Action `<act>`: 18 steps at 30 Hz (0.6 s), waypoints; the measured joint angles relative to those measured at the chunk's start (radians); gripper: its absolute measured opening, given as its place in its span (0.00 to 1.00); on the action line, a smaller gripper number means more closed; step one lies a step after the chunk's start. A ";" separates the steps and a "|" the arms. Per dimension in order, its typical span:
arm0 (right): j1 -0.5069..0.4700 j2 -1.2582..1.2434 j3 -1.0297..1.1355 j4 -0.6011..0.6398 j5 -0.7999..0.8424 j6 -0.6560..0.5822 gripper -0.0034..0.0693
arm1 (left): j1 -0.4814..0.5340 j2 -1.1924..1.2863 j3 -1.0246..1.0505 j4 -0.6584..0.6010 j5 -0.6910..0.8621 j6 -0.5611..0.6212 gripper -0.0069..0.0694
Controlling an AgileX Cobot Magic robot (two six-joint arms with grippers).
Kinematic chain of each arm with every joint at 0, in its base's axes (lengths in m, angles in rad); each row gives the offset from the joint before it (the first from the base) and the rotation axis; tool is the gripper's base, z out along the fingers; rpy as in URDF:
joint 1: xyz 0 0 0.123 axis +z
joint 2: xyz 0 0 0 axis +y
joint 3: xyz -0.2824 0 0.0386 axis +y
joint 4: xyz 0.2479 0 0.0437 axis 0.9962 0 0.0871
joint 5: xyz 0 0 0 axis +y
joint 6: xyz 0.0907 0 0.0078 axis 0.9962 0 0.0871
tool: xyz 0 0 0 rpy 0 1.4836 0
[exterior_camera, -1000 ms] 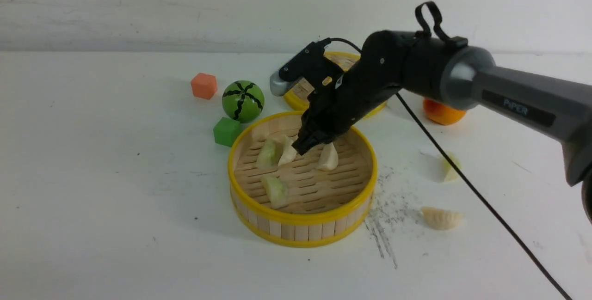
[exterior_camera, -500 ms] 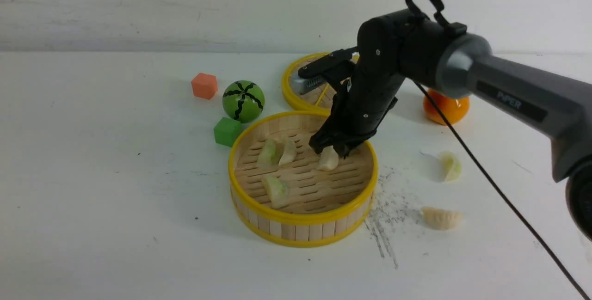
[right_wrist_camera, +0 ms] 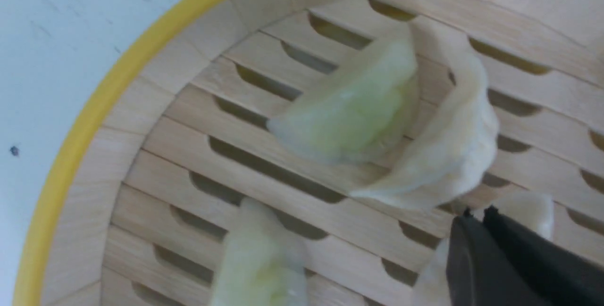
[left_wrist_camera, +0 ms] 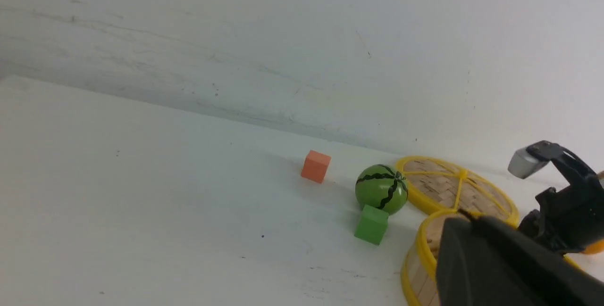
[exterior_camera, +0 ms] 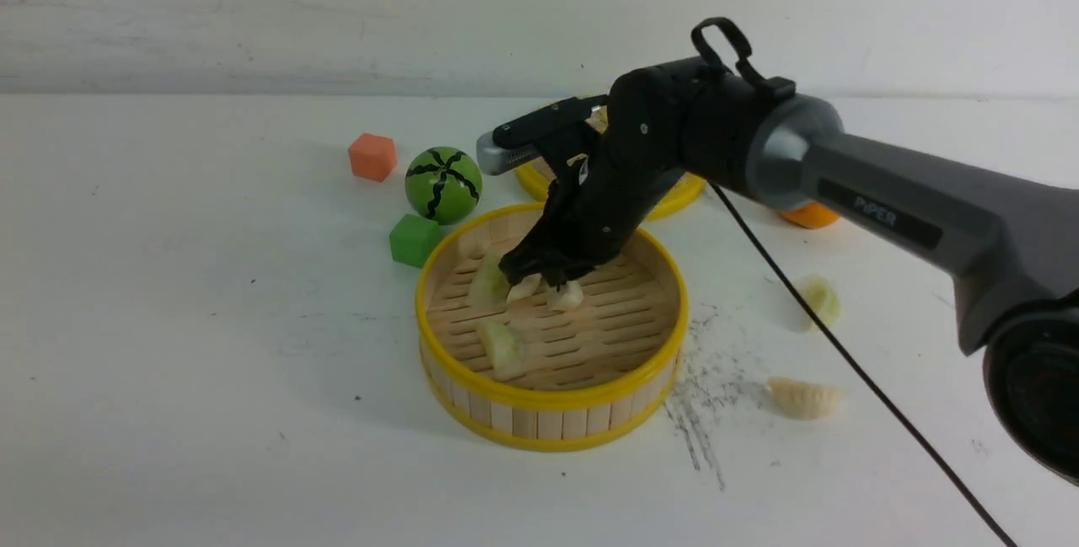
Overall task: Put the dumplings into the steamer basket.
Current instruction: Use the right arm to grab a dumpling
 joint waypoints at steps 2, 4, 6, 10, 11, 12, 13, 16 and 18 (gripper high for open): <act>0.002 0.006 0.000 0.000 -0.006 0.000 0.09 | 0.000 0.021 0.000 0.000 0.000 0.003 0.07; 0.002 0.005 0.000 -0.011 -0.006 0.001 0.10 | 0.000 0.035 0.000 0.000 0.000 0.003 0.07; 0.002 -0.002 0.000 -0.028 -0.005 0.003 0.10 | 0.000 0.040 0.000 0.000 0.000 0.003 0.07; 0.000 -0.043 0.000 -0.083 0.004 0.014 0.13 | 0.000 0.052 0.000 0.000 0.000 0.004 0.07; -0.002 -0.060 0.000 -0.095 0.006 0.031 0.14 | 0.000 0.052 0.000 0.000 0.000 0.004 0.07; -0.006 -0.079 0.000 -0.101 0.006 0.043 0.15 | 0.000 0.052 0.000 0.000 0.000 0.004 0.07; -0.016 -0.100 0.000 -0.107 0.012 0.057 0.18 | 0.000 0.052 0.000 0.000 0.000 0.004 0.07; -0.078 -0.168 0.000 -0.112 0.061 0.059 0.28 | 0.000 0.052 0.000 0.000 0.001 0.004 0.07; -0.135 -0.193 -0.001 -0.112 0.109 0.052 0.35 | 0.000 0.052 0.000 0.000 0.001 0.004 0.07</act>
